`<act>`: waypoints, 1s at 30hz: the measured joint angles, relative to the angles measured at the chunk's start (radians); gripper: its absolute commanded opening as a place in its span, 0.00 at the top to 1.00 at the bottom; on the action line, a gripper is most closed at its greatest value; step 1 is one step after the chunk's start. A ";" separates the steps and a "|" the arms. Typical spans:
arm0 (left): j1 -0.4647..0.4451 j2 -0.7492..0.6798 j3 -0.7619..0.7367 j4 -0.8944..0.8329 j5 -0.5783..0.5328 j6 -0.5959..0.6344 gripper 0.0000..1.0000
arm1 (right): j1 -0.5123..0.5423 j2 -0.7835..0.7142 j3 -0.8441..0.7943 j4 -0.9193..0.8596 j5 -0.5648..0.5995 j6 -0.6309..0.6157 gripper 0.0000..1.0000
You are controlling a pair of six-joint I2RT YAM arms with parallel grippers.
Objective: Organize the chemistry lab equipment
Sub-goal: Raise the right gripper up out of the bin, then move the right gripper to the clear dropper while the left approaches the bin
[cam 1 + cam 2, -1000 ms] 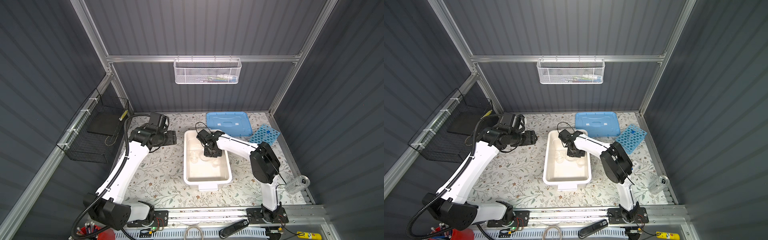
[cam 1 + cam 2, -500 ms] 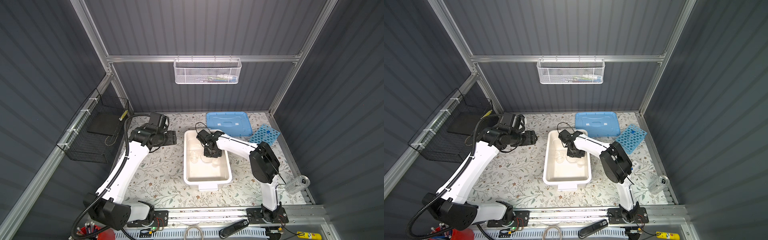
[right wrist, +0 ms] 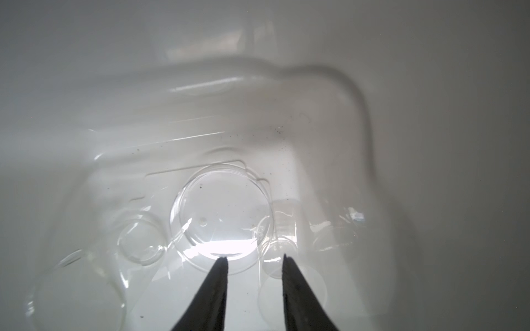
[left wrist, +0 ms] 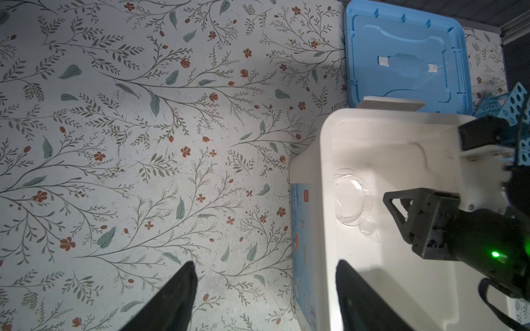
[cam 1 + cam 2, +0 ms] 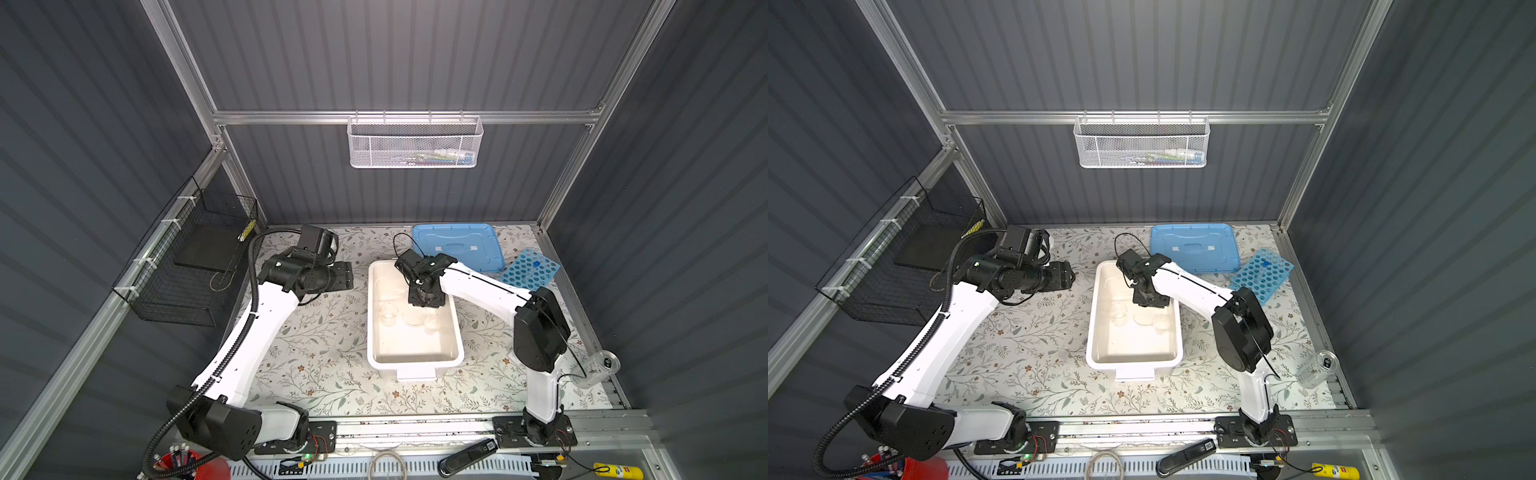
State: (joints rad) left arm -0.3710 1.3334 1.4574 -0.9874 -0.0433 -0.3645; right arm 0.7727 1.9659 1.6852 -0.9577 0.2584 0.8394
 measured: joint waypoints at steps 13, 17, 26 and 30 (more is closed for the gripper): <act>0.000 0.031 0.000 0.000 0.060 -0.001 0.24 | 0.100 -0.263 0.091 -0.192 0.112 0.068 0.58; -0.002 0.042 0.000 0.008 0.089 -0.006 0.24 | 0.101 -0.452 0.000 -0.223 0.167 0.116 0.57; -0.137 0.044 0.001 0.041 0.039 -0.061 0.24 | -0.053 -0.727 -0.446 -0.192 0.133 0.173 0.55; -0.254 0.063 0.014 0.045 0.000 -0.110 0.24 | -0.166 -0.821 -0.634 -0.118 0.056 0.142 0.55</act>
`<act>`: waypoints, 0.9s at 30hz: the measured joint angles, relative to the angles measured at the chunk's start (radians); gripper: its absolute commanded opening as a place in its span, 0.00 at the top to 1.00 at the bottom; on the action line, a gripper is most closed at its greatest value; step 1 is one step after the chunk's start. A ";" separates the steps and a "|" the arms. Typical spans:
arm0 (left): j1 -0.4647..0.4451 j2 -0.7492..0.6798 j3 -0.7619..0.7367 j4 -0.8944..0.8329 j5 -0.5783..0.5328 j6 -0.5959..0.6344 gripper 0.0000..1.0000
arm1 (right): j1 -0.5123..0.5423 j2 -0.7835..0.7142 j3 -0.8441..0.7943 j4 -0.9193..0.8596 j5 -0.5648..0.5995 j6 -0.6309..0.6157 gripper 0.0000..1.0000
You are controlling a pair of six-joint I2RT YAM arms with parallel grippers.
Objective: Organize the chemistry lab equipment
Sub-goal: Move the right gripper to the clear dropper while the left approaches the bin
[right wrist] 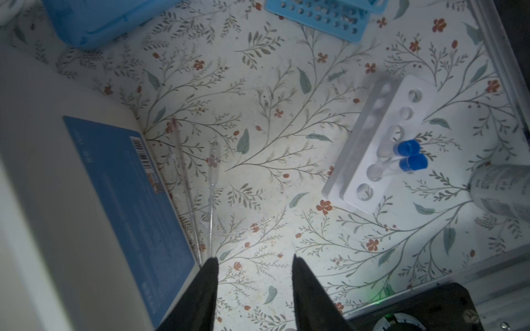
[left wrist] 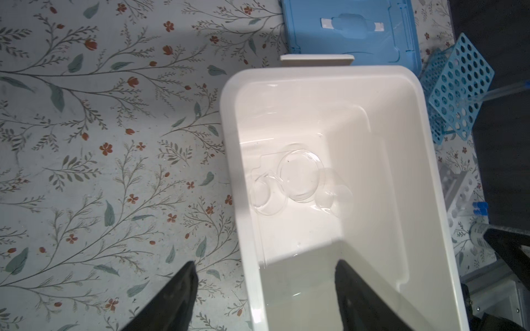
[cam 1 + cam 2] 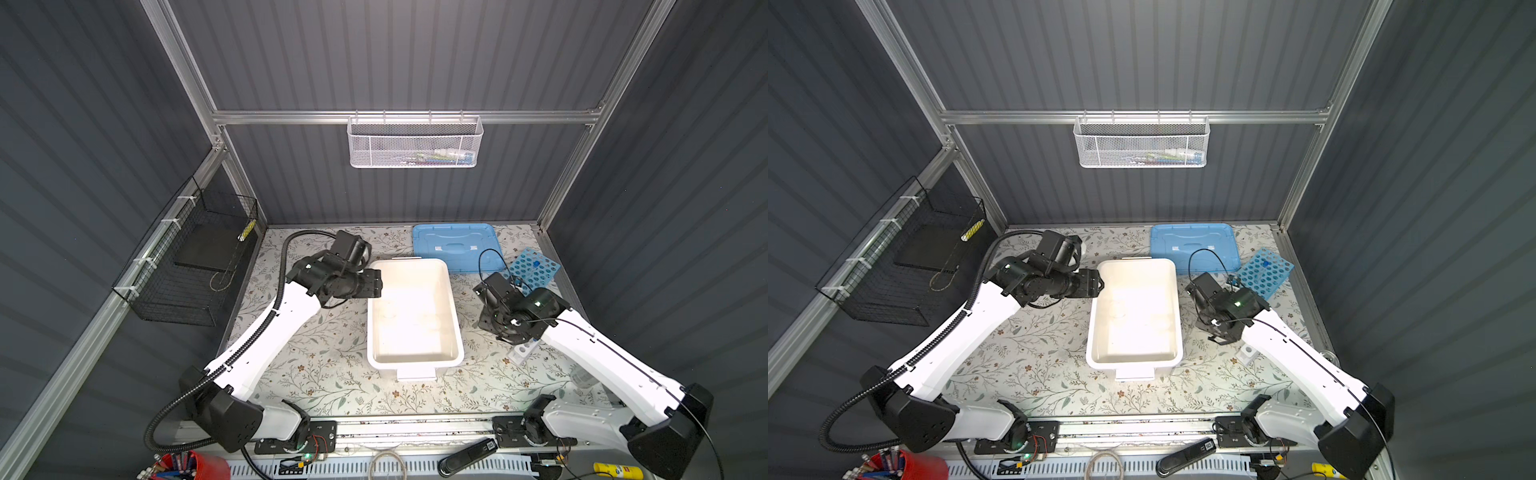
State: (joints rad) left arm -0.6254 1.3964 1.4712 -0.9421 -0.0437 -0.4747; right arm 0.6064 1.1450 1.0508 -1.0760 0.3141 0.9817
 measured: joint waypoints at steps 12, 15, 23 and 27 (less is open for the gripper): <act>-0.170 0.075 0.086 0.011 -0.070 -0.080 0.24 | -0.111 0.166 -0.164 0.298 -0.219 -0.125 0.55; -0.196 0.101 0.086 0.016 -0.070 -0.092 0.24 | -0.115 0.235 -0.163 0.356 -0.240 -0.141 0.55; -0.211 0.089 0.077 0.023 -0.089 -0.109 0.24 | -0.127 0.390 -0.137 0.437 -0.276 -0.177 0.57; -0.211 0.073 0.063 0.030 -0.095 -0.113 0.24 | -0.128 0.446 -0.122 0.467 -0.291 -0.182 0.58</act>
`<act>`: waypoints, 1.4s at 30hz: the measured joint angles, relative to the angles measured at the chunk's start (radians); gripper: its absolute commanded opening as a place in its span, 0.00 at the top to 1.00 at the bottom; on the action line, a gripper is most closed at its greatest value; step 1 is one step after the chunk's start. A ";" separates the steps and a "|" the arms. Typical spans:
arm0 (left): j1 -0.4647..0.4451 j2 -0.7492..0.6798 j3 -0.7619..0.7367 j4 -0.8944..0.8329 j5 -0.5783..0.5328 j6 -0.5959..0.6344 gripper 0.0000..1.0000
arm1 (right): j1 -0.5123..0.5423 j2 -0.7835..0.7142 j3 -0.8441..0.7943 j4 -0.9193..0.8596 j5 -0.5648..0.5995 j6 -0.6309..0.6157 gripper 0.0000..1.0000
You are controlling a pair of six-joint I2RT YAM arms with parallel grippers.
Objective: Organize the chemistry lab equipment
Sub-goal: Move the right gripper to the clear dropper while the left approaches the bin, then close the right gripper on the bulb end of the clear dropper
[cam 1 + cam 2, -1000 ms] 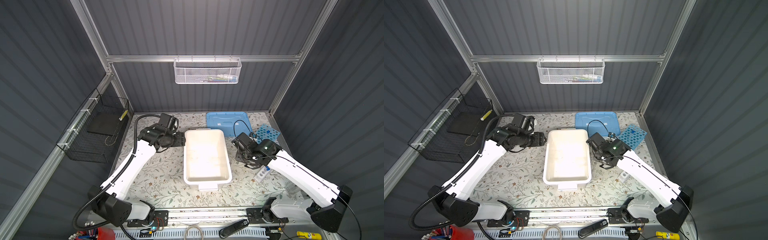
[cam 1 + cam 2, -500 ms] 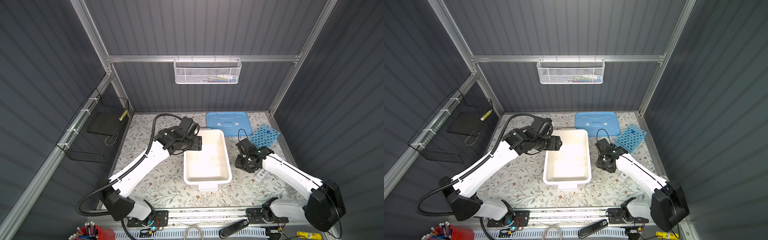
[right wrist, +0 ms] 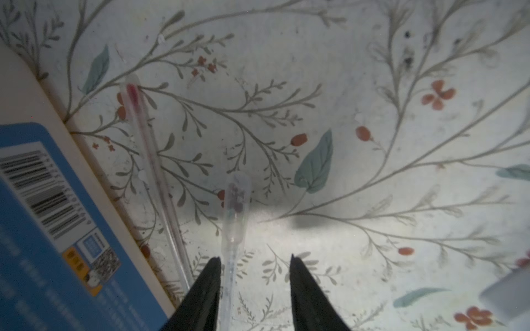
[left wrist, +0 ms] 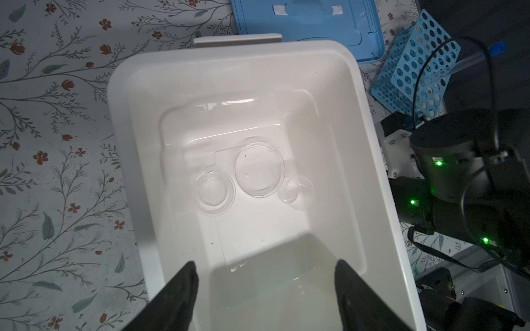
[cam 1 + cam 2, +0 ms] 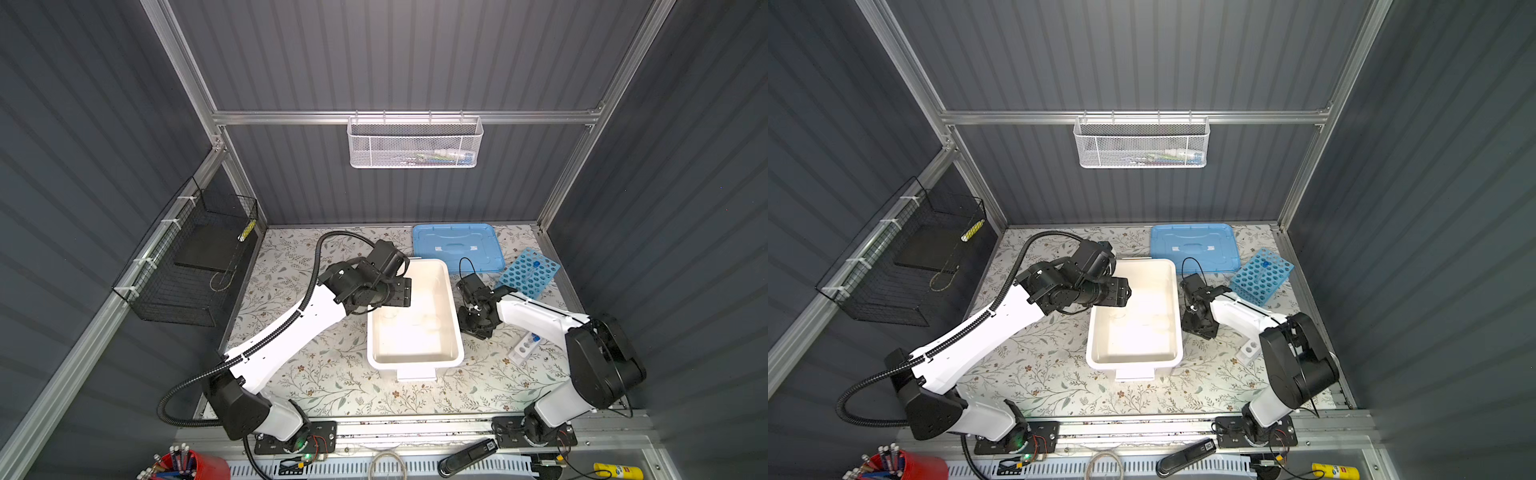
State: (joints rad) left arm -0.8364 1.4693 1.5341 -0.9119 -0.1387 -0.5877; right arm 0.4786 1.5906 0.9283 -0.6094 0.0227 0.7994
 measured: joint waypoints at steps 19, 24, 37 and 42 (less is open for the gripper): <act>0.000 -0.024 -0.060 0.024 -0.008 -0.001 0.24 | 0.000 0.103 0.034 0.042 -0.013 -0.016 0.71; 0.000 -0.026 -0.062 0.023 -0.008 -0.001 0.24 | 0.000 0.103 0.033 0.044 -0.011 -0.018 0.78; 0.000 -0.027 -0.068 0.026 -0.016 -0.001 0.25 | 0.000 0.103 0.037 0.040 -0.008 -0.043 0.93; 0.000 -0.027 -0.068 0.026 -0.018 -0.001 0.25 | -0.003 0.082 0.039 0.012 0.011 -0.050 0.94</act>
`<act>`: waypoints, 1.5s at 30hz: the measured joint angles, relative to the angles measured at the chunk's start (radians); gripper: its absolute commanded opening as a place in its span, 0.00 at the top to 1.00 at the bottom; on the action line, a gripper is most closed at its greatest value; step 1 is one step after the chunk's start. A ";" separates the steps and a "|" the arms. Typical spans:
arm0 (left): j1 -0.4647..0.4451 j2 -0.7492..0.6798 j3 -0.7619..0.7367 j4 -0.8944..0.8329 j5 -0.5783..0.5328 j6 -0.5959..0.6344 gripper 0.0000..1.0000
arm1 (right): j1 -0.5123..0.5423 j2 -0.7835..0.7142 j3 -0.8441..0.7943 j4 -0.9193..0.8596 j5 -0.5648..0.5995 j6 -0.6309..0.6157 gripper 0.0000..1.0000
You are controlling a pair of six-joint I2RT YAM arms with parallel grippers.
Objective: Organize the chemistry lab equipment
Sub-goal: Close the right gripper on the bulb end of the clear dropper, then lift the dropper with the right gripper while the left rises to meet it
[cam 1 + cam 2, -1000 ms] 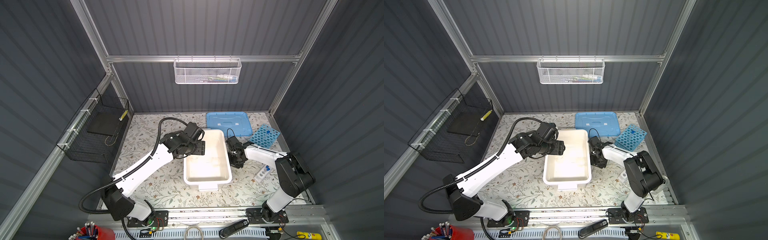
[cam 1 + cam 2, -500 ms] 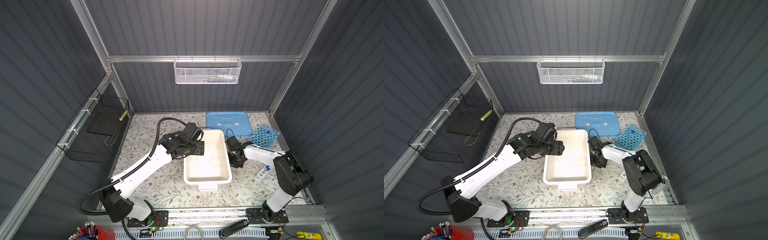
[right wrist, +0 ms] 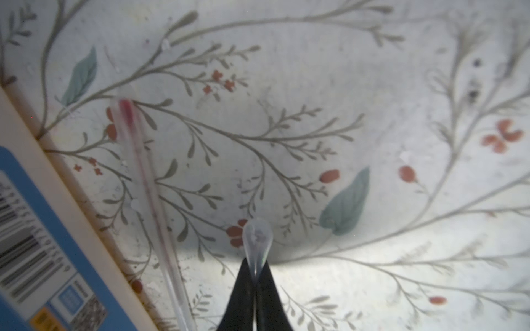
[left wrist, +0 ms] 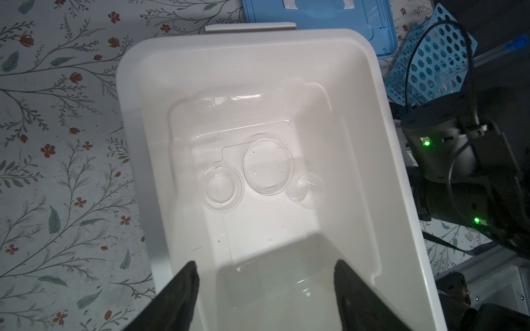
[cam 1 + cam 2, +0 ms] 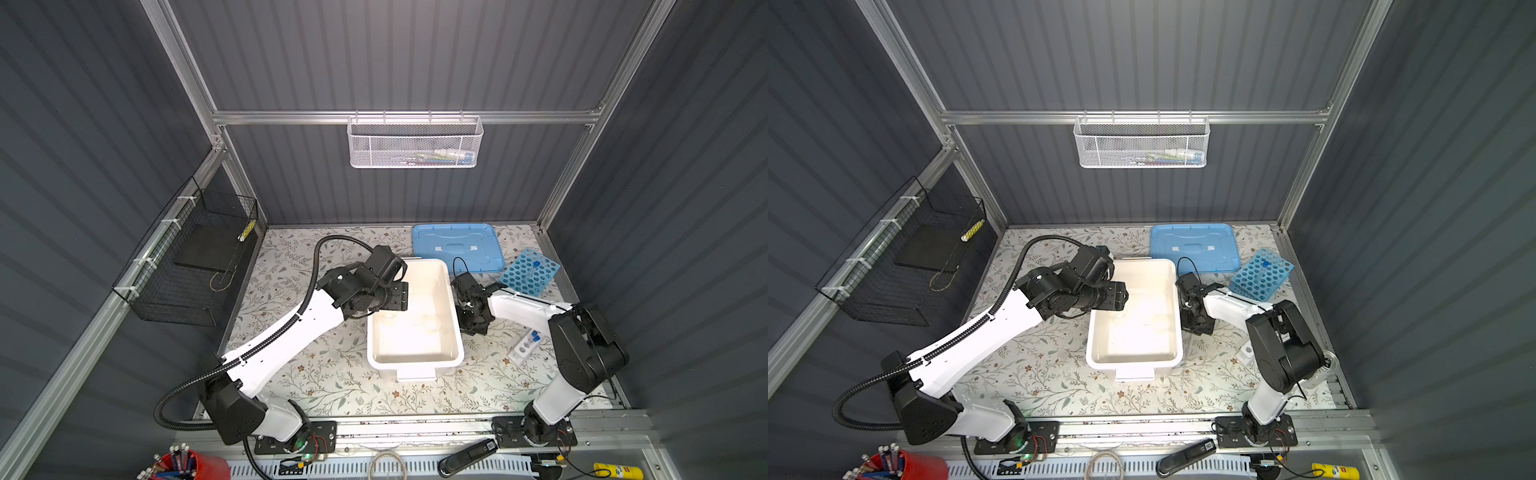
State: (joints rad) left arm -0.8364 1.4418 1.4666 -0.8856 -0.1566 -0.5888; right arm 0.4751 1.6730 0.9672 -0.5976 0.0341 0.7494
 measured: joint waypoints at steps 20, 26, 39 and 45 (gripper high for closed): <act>0.000 0.114 0.246 -0.033 0.083 0.001 0.27 | -0.026 -0.304 0.552 -0.409 0.174 -0.116 0.94; 0.000 0.123 0.247 0.045 0.175 -0.012 0.28 | -0.023 -0.260 0.647 -0.412 0.095 -0.140 0.94; 0.000 0.122 0.134 0.235 0.307 -0.079 0.32 | 0.059 -0.163 0.689 -0.336 -0.076 -0.126 0.95; 0.000 0.099 0.084 0.272 0.323 -0.097 0.33 | 0.077 -0.140 0.723 -0.294 -0.111 -0.117 0.95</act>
State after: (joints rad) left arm -0.8364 1.5410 1.5501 -0.6136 0.1661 -0.6857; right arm 0.5518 1.5330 1.6897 -0.8921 -0.0765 0.6323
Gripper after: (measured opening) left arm 0.673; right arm 0.057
